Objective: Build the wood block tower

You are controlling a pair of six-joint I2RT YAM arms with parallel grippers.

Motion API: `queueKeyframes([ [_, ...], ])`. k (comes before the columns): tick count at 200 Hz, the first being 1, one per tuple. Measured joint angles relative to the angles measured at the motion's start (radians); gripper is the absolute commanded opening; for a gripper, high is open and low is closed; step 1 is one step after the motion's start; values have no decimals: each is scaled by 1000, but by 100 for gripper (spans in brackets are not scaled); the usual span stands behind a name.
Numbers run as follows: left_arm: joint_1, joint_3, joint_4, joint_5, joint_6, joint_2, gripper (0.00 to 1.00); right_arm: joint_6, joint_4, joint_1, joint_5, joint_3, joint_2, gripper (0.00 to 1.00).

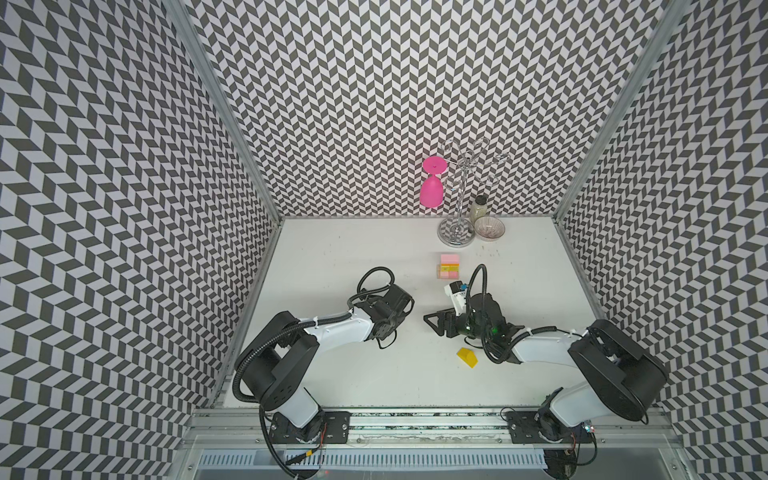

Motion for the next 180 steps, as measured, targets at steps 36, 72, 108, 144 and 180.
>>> queueKeyframes([
  [36, 0, 9, -14, -8, 16, 3, 89, -21, -6, 0, 25, -6, -18, 71],
  [72, 0, 14, -25, -14, 35, -14, 100, -43, -8, 3, 57, -12, -29, 76],
  [108, 0, 14, -80, -40, 66, -124, 100, -71, -14, 74, 121, -13, -32, 78],
  [144, 34, -47, -82, -174, 115, -420, 100, -99, -59, 198, 214, 36, -1, 78],
  [180, 200, -274, 23, -289, 308, -694, 100, -110, -85, 275, 309, 123, 101, 76],
])
